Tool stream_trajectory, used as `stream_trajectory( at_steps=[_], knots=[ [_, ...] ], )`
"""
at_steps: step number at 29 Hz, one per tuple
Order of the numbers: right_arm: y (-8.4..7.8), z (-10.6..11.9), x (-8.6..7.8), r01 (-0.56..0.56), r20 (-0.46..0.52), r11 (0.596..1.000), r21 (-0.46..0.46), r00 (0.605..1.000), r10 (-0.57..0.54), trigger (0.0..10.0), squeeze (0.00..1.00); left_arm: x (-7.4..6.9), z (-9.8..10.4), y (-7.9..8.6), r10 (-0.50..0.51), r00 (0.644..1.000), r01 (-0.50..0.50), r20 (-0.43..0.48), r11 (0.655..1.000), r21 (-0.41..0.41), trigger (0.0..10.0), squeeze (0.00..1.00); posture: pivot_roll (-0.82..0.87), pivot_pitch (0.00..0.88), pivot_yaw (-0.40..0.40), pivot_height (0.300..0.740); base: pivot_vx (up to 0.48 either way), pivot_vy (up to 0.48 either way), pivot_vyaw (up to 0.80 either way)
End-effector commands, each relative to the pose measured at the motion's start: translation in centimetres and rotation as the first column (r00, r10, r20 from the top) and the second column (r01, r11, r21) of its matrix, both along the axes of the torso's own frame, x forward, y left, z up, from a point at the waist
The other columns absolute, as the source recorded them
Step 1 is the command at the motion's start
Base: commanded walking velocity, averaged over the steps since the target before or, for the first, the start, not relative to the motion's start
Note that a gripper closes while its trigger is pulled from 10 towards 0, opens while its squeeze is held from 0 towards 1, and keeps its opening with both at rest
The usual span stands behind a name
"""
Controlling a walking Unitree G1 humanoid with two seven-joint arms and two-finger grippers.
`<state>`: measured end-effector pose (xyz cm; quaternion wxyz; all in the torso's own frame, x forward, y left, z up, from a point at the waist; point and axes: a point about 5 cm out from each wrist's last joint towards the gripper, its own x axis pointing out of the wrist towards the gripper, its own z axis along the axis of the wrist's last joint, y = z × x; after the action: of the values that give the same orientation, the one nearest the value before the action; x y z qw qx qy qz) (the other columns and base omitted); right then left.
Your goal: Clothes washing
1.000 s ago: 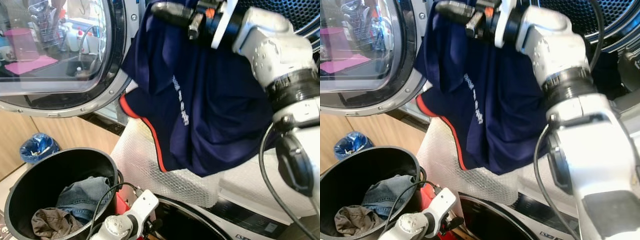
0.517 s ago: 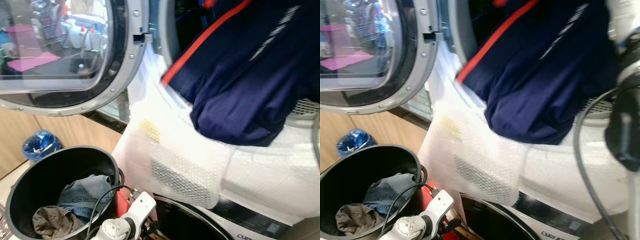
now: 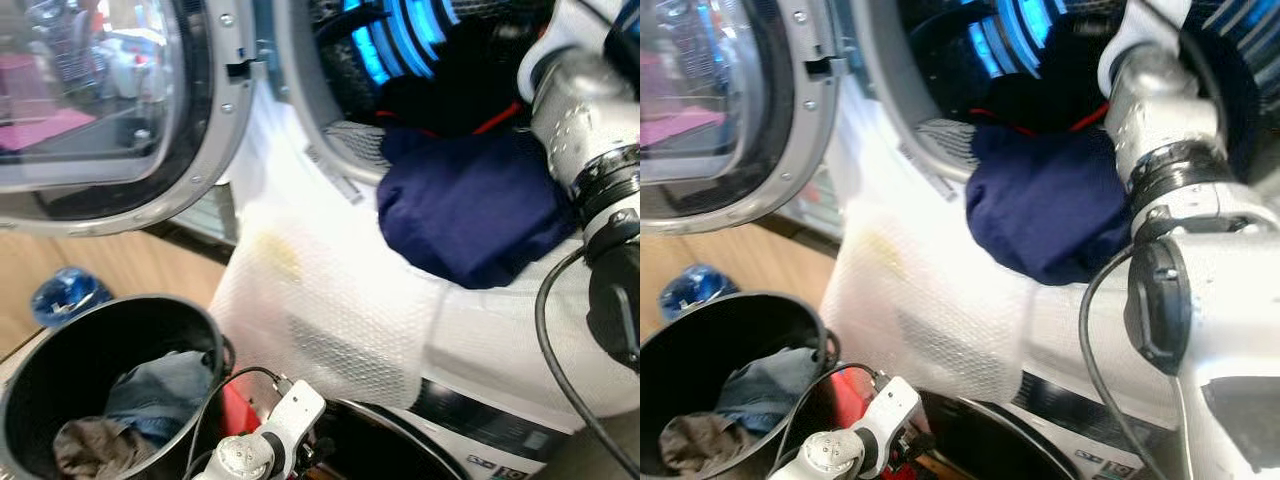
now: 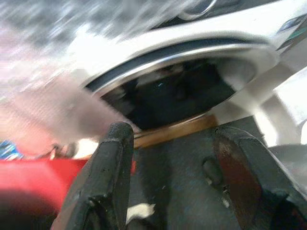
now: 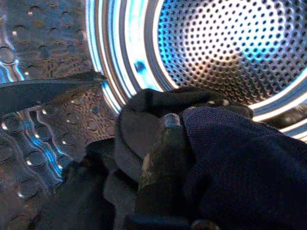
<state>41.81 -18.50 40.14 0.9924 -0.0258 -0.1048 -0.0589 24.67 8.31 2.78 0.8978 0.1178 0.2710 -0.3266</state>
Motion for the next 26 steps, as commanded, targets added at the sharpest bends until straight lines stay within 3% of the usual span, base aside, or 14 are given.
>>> stream_trajectory(
  at_steps=[1, 9, 11, 16, 19, 22, 23, 26],
  knots=[
    [0.3, 1.0, -0.2, -0.026, 0.027, 1.0, -0.005, 0.999, 0.026, 10.0, 1.0, -0.3, 0.0, -0.2, -0.01, 1.0, 0.01, -0.005, 1.0, 0.008, 10.0, 0.0, -0.06, 0.036, -0.016, 0.74, 0.0, 0.0, 0.0],
    [0.3, 3.3, -0.9, -0.025, 0.084, 1.0, -0.019, 0.996, 0.026, 10.0, 1.0, -0.4, 0.0, -0.3, -0.009, 1.0, 0.009, -0.009, 1.0, 0.003, 10.0, 0.0, -0.07, 0.045, -0.014, 0.74, 0.0, 0.0, 0.0],
    [-0.4, 3.3, -1.0, 0.043, 0.073, 0.997, -0.069, 0.997, -0.038, 10.0, 1.0, -0.4, -0.1, -0.3, -0.01, 1.0, 0.01, -0.01, 1.0, 0.003, 10.0, 0.0, -0.08, 0.049, -0.014, 0.74, 0.0, 0.0, 0.0],
    [-1.9, 3.5, -1.3, 0.138, 0.103, 0.986, -0.09, 0.986, -0.128, 10.0, 1.0, -0.4, -0.1, -0.2, -0.005, 1.0, 0.005, -0.014, 1.0, 0.003, 10.0, 0.0, -0.1, 0.06, -0.018, 0.74, 0.0, 0.0, 0.0],
    [-2.5, 2.6, -1.1, 0.167, 0.09, 0.986, -0.025, 0.982, -0.164, 10.0, 1.0, -0.5, -0.2, -0.2, -0.003, 1.0, 0.003, -0.018, 1.0, 0.003, 10.0, 0.0, -0.11, 0.066, -0.017, 0.74, 0.0, 0.0, 0.0],
    [-1.7, 1.0, -0.6, 0.136, 0.041, 0.99, 0.028, 0.99, -0.137, 10.0, 1.0, -0.6, -0.3, -0.2, -0.006, 1.0, 0.006, -0.02, 1.0, 0.004, 10.0, 0.0, -0.12, 0.068, -0.018, 0.74, 0.0, 0.0, 0.0],
    [-1.1, -0.6, -0.2, 0.124, -0.001, 0.991, 0.057, 0.992, -0.124, 10.0, 1.0, -0.6, -0.3, -0.2, -0.002, 1.0, 0.002, -0.022, 1.0, 0.001, 10.0, 0.0, -0.12, 0.074, -0.019, 0.74, 0.0, 0.0, 0.0],
    [-0.8, -1.7, 0.1, 0.124, -0.027, 0.988, 0.094, 0.992, -0.122, 10.0, 1.0, -0.6, -0.3, -0.1, 0.0, 1.0, 0.0, -0.024, 1.0, -0.001, 10.0, 0.0, -0.12, 0.079, -0.018, 0.74, 0.0, 0.0, 0.0]
  ],
)
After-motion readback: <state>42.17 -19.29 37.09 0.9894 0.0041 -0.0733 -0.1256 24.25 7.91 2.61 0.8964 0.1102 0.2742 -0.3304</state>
